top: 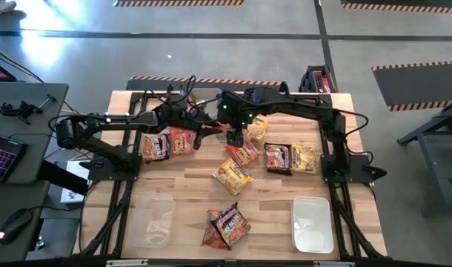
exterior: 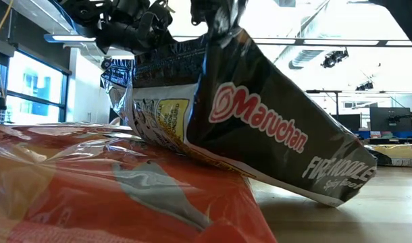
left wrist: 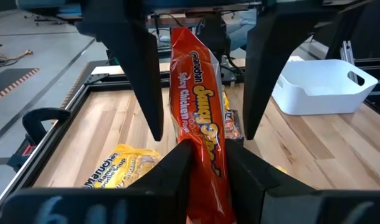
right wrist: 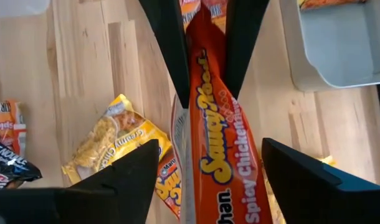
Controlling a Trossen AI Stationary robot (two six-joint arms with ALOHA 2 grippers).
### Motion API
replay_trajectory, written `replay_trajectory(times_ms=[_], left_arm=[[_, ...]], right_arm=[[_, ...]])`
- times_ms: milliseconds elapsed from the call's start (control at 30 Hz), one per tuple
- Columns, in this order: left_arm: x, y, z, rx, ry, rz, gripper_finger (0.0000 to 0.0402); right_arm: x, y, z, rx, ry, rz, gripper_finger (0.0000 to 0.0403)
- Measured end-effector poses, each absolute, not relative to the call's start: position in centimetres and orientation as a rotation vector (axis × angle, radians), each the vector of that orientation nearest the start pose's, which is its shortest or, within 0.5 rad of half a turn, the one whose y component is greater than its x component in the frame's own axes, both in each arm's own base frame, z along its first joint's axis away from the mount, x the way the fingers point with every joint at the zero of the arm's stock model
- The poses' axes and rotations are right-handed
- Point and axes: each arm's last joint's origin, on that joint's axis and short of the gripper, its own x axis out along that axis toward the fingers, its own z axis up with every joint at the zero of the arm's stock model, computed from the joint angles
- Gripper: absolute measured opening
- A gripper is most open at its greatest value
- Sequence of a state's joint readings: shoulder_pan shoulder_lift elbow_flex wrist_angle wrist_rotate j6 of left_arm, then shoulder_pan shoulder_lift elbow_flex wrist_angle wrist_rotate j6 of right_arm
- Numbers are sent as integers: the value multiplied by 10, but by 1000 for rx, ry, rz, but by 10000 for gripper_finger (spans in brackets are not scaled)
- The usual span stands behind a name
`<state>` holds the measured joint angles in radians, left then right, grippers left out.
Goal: Sort Maruchan noodles
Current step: Put the top right orange noodle pack into the white bin
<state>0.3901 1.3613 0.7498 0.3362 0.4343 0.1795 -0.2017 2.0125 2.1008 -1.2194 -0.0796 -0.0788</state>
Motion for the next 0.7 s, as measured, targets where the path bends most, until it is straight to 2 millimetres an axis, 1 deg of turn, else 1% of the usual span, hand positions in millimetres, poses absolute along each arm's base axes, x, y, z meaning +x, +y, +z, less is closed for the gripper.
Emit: replay_trajectory(times_ms=[100,333,467,600,700], left_arm=[[273,99,245,69,248,-67,76],[273,99,245,66,248,-66,76],[273,99,245,64,248,-66,76],[273,99,245,58,246,-65,76],[273,99,245,48,248,-64,76]], right_arm=[[404,-81,334,94,1134,-65,229],[404,-80,334,116,1139,-65,140],[404,-80,334,120,1139,-59,99],[404,-80,334,125,1139,-64,72],[404,-79,334,106,1138,-92,67]])
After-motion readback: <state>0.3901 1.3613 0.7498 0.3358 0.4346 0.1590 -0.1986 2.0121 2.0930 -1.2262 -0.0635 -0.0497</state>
